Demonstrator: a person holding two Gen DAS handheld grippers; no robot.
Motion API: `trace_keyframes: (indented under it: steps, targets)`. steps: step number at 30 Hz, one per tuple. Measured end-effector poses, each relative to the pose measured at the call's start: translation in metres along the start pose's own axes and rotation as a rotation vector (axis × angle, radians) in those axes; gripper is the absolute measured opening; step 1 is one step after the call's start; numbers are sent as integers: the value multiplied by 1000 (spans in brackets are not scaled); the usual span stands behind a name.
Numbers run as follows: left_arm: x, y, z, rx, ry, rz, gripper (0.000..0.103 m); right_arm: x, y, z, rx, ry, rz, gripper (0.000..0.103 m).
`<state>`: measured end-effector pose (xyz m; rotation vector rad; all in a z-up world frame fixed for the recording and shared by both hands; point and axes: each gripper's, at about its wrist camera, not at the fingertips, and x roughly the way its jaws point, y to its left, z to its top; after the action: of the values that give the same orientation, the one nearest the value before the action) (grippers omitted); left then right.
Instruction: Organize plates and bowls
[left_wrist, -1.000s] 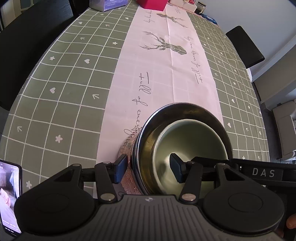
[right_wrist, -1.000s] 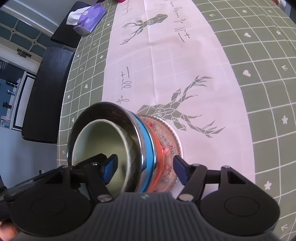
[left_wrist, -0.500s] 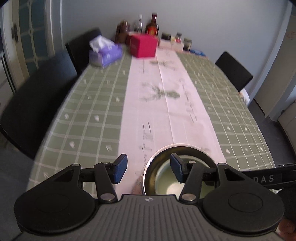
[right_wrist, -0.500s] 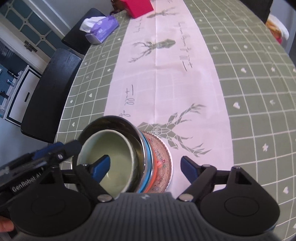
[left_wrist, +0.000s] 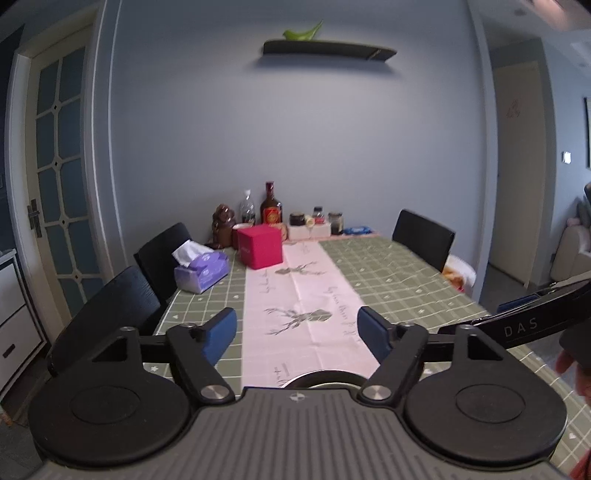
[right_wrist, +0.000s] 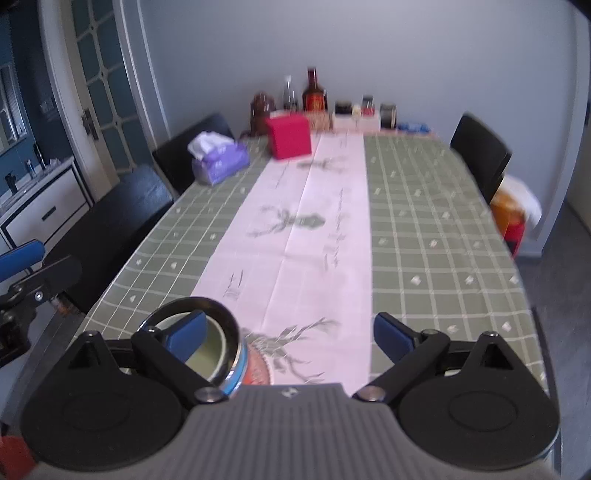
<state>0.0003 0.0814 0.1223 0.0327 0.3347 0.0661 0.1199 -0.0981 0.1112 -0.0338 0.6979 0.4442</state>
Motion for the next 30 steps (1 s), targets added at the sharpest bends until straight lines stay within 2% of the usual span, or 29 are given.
trace_keyframes:
  steps: [3, 5, 9, 11, 14, 16, 19, 21, 23, 27, 30]
  targets:
    - [-18, -12, -8, -1, -70, -19, 94, -25, -8, -20, -15, -106, -11, 96]
    - [-29, -19, -15, -17, -119, -6, 103, -41, -13, -34, -22, -172, -19, 97]
    - [-46, -33, -32, 13, -229, 15, 103, -68, -19, -65, -23, -301, -22, 100]
    - [-50, -40, -41, 41, -246, 29, 103, -77, -17, -79, -32, -343, -24, 100]
    - [-52, -43, -56, 39, -232, 36, 103, -91, -13, -103, -45, -425, -23, 100]
    - [-53, -43, -64, 39, -215, 44, 103, -97, -11, -119, -47, -479, -48, 100]
    - [-59, -43, -77, 42, -201, 96, 103, -105, -8, -143, -32, -540, -96, 100]
    - [-65, -42, -84, 24, -189, 114, 103, -107, -8, -155, -12, -550, -128, 100]
    - [-68, -40, -89, 7, -159, 126, 103, -107, -6, -165, 6, -525, -147, 100]
    - [-63, -39, -103, -1, -28, 138, 103, -100, -4, -177, 59, -412, -157, 100]
    - [-57, -42, -115, 8, 77, 142, 103, -94, -2, -184, 90, -335, -120, 100]
